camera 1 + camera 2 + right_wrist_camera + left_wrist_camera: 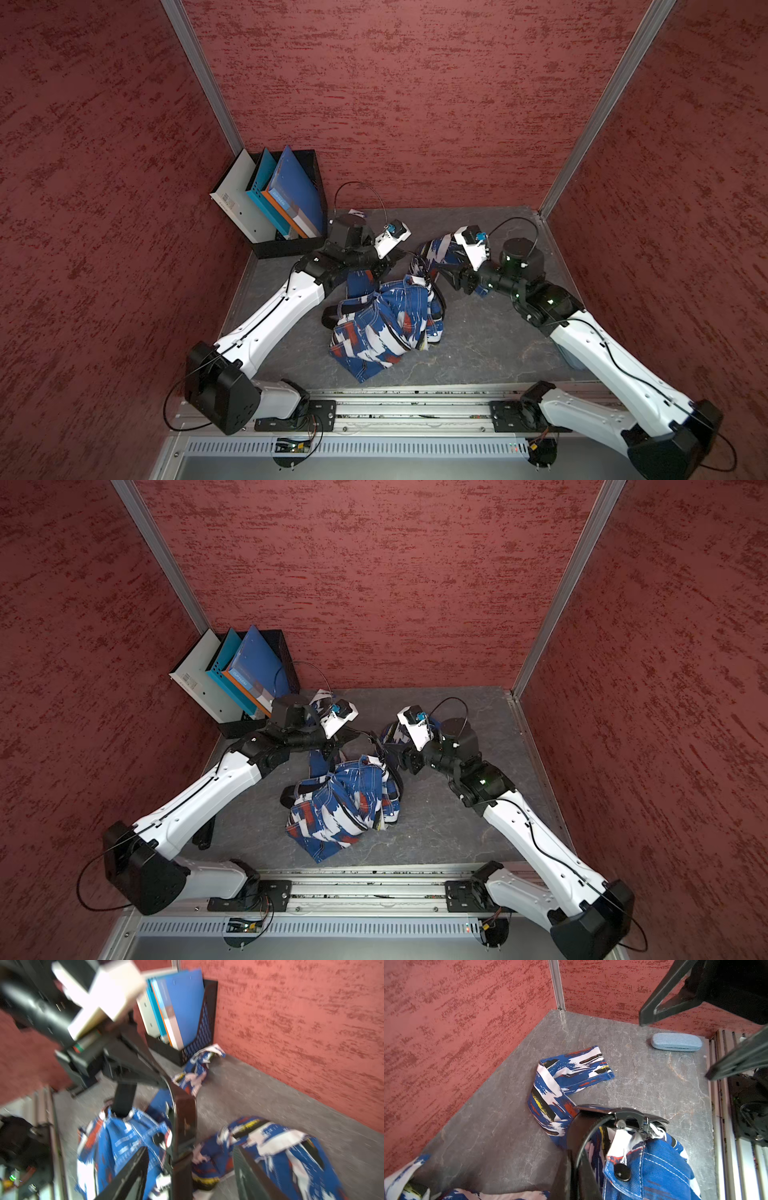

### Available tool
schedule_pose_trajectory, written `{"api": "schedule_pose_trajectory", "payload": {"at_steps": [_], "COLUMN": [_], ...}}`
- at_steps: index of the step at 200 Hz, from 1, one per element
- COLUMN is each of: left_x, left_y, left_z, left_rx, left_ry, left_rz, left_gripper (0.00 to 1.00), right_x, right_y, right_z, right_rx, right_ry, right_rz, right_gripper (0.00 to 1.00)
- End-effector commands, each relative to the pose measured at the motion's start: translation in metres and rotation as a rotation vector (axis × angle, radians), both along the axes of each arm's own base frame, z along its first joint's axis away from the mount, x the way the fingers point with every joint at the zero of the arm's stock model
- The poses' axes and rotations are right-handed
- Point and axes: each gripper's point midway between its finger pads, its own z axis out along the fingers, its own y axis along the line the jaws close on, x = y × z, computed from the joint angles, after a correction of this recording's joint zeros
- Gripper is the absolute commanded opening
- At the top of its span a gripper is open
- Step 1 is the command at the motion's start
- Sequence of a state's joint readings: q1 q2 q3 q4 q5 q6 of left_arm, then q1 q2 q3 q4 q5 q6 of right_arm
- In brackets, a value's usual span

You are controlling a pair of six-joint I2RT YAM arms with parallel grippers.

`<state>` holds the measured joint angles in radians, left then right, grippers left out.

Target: Remove the belt from the trousers

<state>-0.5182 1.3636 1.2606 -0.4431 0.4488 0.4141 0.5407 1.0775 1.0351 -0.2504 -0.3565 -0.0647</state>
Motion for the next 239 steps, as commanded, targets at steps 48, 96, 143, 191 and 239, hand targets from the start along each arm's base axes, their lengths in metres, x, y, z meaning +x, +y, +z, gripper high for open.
{"api": "schedule_pose_trajectory", "payload": {"at_steps": [48, 96, 143, 191, 239], "left_x": [-0.009, -0.007, -0.005, -0.005, -0.004], "left_y": [0.003, 0.001, 0.001, 0.002, 0.005], "left_z": [-0.019, -0.019, -0.018, -0.015, -0.012], "left_rx": [-0.039, -0.042, -0.048, -0.054, -0.068], "left_ry": [0.267, 0.273, 0.273, 0.269, 0.26], "left_rz": [0.132, 0.128, 0.128, 0.126, 0.124], "left_gripper": [0.0, 0.0, 0.0, 0.0, 0.0], "right_x": [0.021, 0.029, 0.036, 0.041, 0.036], "right_y": [0.049, 0.056, 0.06, 0.061, 0.065], "right_z": [-0.009, -0.034, -0.044, -0.05, -0.053], "right_rx": [0.068, 0.013, -0.023, -0.038, -0.014], "right_ry": [0.168, 0.233, 0.253, 0.263, 0.289], "right_rz": [0.061, 0.056, 0.046, 0.035, 0.066], "right_gripper": [0.62, 0.51, 0.46, 0.33, 0.16]}}
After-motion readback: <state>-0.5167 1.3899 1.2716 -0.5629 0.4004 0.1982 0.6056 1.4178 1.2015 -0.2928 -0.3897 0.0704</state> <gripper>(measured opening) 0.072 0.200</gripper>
